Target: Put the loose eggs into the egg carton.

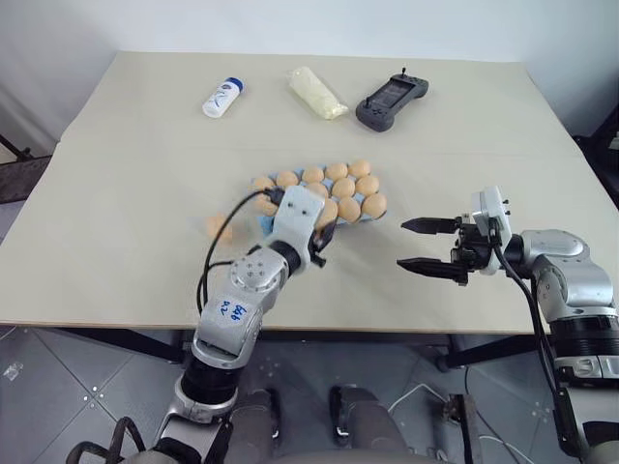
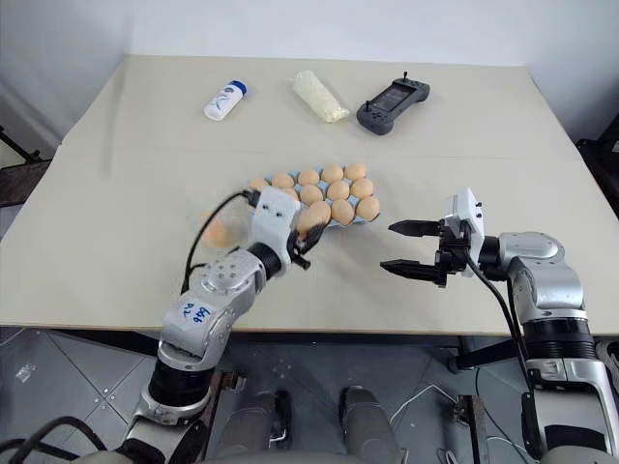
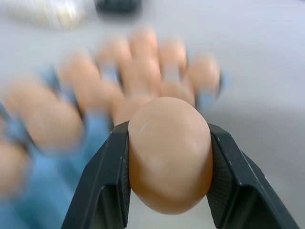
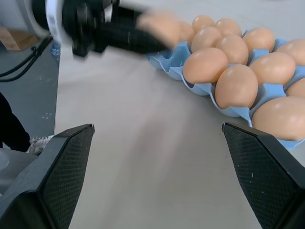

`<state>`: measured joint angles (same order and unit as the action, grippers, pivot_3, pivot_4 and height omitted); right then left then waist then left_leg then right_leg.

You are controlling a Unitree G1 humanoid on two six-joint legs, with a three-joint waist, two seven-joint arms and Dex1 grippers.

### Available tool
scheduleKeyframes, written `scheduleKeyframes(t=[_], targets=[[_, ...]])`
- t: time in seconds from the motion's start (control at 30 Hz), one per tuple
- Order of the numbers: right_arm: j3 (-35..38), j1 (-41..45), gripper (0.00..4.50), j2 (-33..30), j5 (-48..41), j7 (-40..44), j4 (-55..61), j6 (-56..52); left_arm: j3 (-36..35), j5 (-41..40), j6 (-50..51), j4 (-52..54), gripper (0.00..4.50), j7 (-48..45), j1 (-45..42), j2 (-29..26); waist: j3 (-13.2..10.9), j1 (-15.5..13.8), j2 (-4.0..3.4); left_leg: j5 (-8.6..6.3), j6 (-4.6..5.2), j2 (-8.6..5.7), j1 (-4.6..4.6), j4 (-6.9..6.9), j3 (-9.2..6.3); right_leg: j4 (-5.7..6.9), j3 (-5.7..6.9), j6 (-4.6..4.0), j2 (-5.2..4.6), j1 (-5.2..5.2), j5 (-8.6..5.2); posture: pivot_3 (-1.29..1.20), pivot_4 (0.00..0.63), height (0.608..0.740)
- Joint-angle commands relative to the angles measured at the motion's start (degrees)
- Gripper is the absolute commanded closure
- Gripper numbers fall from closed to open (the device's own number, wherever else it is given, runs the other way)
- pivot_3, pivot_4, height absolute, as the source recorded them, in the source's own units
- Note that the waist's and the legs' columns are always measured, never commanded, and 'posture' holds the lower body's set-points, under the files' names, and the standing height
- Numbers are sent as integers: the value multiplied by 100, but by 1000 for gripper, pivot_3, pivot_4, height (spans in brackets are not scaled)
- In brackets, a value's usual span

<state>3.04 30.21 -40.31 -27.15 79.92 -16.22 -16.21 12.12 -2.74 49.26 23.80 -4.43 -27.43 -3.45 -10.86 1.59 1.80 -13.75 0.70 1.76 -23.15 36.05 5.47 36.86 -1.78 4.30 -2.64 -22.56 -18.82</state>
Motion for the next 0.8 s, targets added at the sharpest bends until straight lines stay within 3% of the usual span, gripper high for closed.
scheduleKeyframes(t=[0.03, 0.13, 0.4, 0.7, 0.8], targets=[[180, 99, 0, -19, -55, -2, -16, 116, -154, 172, -515, -313, 2862, 27, -228, -99, 0, -6, 0, 6, 10, 1, 0, 0, 0, 0, 1, 0, 1, -1, 0, 0, 150, 740], [174, 118, 0, -5, -47, -13, -44, 136, -278, 210, -997, -698, 2862, 75, -326, -92, 0, -8, 0, 7, 11, 0, -1, 2, -1, 1, 3, 0, 2, -2, 0, 0, 150, 740], [158, 115, 0, -22, -23, -54, -56, 176, -429, 124, -1111, -1397, 2862, 203, -430, 251, 0, -16, 0, 3, 16, -1, -5, 0, 0, -6, 3, 4, 0, -3, 2, 0, 150, 740], [200, 50, 0, -56, -32, -73, -29, 193, -499, 44, -686, -1197, 29, 106, -446, 281, 0, -8, 0, 3, 14, 0, -3, 2, 1, -1, 3, 5, 2, -2, 3, 0, 150, 740], [203, 52, 0, -49, -37, -62, -55, 206, -540, 55, -446, -916, 7, 114, -385, 207, 0, -7, 0, 3, 14, 0, -3, 2, 1, -1, 2, 6, 2, -2, 3, 0, 150, 740]])
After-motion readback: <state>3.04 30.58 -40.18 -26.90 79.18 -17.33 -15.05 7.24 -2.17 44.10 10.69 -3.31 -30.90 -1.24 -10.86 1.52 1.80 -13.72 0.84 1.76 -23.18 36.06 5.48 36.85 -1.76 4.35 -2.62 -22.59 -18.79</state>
